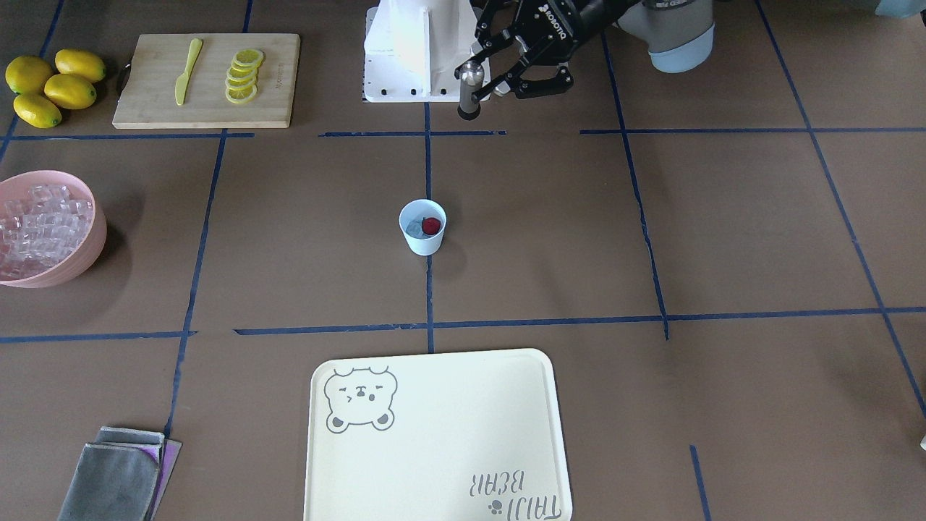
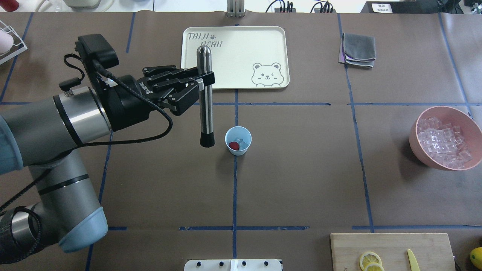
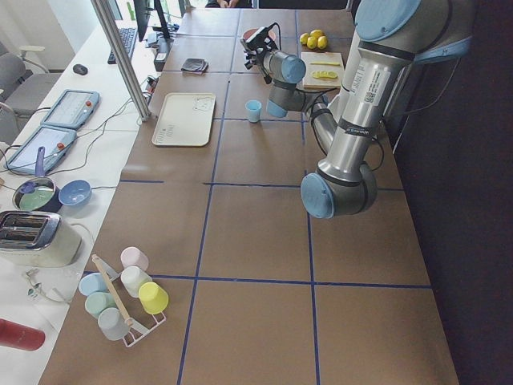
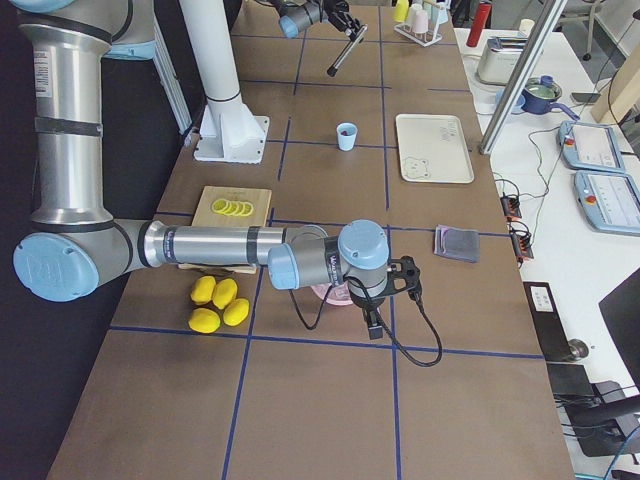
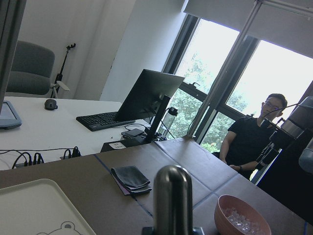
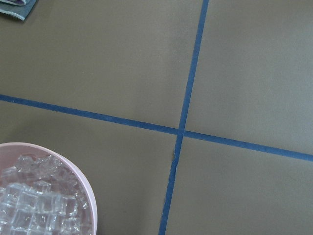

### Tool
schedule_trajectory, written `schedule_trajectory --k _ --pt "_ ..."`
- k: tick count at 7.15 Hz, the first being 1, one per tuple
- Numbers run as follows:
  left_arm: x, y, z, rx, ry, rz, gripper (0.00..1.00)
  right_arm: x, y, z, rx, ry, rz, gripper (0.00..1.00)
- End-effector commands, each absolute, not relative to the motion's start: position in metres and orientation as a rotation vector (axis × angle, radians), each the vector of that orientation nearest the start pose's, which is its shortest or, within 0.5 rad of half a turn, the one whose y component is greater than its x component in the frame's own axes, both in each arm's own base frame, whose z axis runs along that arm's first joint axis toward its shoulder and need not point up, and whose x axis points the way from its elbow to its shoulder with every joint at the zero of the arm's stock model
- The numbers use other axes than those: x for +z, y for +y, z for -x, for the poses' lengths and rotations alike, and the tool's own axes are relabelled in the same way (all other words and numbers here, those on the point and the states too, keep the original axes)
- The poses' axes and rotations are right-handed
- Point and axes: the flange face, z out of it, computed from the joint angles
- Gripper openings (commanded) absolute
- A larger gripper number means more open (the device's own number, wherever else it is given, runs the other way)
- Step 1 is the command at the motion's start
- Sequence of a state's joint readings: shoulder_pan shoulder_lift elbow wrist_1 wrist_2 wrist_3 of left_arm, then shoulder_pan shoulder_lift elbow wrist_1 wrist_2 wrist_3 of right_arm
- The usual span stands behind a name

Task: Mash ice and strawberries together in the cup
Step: 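Carry the pestle with the left gripper over the cup and lower it in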

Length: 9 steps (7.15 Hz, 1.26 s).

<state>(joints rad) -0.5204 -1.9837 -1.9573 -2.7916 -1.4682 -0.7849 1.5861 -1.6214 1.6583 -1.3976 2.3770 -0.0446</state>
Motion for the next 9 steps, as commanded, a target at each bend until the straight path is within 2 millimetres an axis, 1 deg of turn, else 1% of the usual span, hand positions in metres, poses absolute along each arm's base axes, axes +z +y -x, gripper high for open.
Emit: schedule_trajectory --k 1,2,3,4,5,6,7,8,9 --pt "0.164 -0.364 -0.391 0.076 1.487 -1.432 0.00 0.618 -0.480 -0.069 -0.113 -0.798 -0.224 1.00" --pt "0.187 -0.373 -0.410 0.062 1.512 -1.462 0.00 0.619 -0.479 -0.069 -0.111 -0.796 -0.221 1.00" --pt "0.201 -0.379 -0.414 0.027 1.506 -1.506 0.00 0.620 -0.479 -0.069 -0.111 -0.796 -0.220 1.00" --pt "0.196 -0.373 -0.416 0.010 1.507 -1.548 0.00 0.621 -0.479 -0.069 -0.110 -0.796 -0.218 1.00" --pt "0.200 -0.366 -0.422 -0.035 1.532 -1.564 0.00 0.621 -0.479 -0.069 -0.110 -0.796 -0.218 1.00" --pt "0.195 -0.367 -0.433 -0.058 1.535 -1.567 0.00 0.621 -0.478 -0.069 -0.110 -0.796 -0.218 1.00" --pt "0.194 -0.366 -0.440 -0.042 1.519 -1.582 0.00 0.621 -0.478 -0.069 -0.109 -0.797 -0.215 1.00" --pt "0.193 -0.367 -0.456 -0.047 1.505 -1.588 0.00 0.621 -0.478 -0.069 -0.110 -0.797 -0.215 1.00" --pt "0.202 -0.370 -0.462 -0.022 1.465 -1.617 0.00 0.621 -0.478 -0.069 -0.108 -0.797 -0.214 1.00"
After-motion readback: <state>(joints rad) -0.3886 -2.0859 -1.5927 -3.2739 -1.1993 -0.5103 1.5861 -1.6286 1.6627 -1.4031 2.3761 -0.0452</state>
